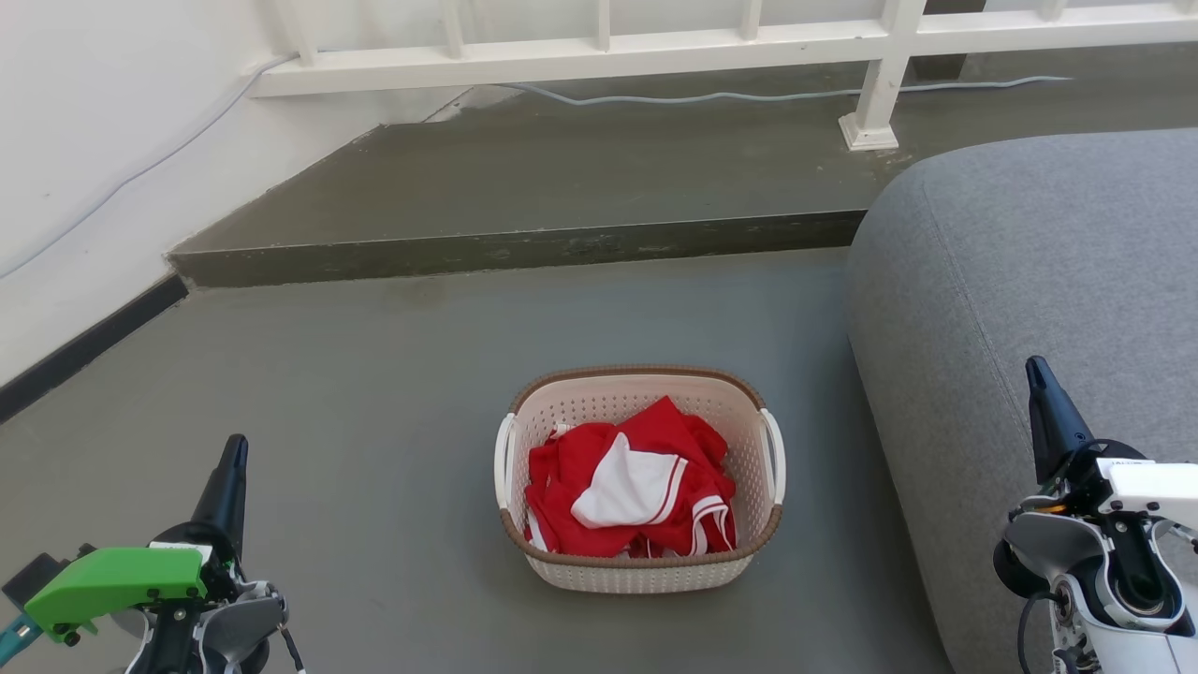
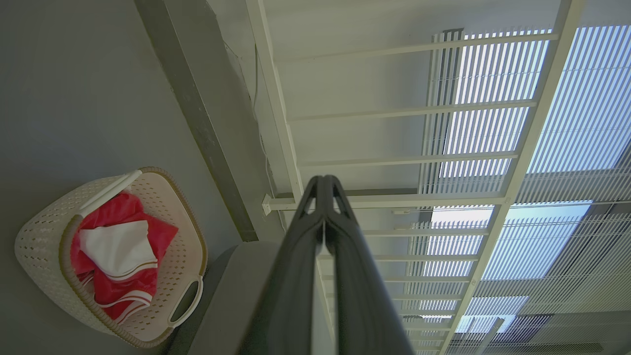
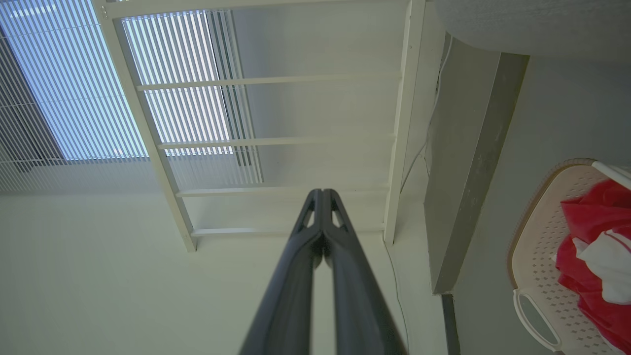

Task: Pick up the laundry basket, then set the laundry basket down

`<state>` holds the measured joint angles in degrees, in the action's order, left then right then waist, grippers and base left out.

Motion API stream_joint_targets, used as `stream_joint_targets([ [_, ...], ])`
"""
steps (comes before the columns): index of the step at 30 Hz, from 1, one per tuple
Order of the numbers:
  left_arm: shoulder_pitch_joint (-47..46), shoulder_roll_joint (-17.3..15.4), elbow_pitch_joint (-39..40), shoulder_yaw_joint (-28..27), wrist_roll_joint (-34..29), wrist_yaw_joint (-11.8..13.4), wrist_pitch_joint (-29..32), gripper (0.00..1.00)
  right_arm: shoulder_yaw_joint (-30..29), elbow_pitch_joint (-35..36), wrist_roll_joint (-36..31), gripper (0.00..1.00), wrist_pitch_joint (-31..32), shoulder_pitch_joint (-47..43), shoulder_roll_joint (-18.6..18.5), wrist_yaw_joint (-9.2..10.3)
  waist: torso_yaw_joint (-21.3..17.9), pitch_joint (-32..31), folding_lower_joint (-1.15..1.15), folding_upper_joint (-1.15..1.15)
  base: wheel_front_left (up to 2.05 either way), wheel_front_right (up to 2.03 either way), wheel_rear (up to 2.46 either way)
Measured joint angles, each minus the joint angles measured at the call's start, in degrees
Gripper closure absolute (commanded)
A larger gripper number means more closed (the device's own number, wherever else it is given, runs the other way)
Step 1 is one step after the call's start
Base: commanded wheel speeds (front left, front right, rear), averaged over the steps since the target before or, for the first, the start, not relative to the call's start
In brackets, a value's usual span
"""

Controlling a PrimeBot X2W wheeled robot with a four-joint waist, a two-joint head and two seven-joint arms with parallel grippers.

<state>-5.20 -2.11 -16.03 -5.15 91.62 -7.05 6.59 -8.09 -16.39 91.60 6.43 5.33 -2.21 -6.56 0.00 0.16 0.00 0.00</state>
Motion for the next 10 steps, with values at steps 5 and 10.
stream_joint_targets([
  [5,0.0,0.0,0.0,0.0,0.0,0.0,0.0,1.0,0.0,0.0,0.0,1.0,0.0,0.0,0.0,0.0,0.0,0.0,0.0,0.0,0.0,0.0,0.0],
  [10,0.0,0.0,0.0,0.0,0.0,0.0,0.0,1.0,0.0,0.0,0.0,1.0,0.0,0.0,0.0,0.0,0.0,0.0,0.0,0.0,0.0,0.0,0.0],
])
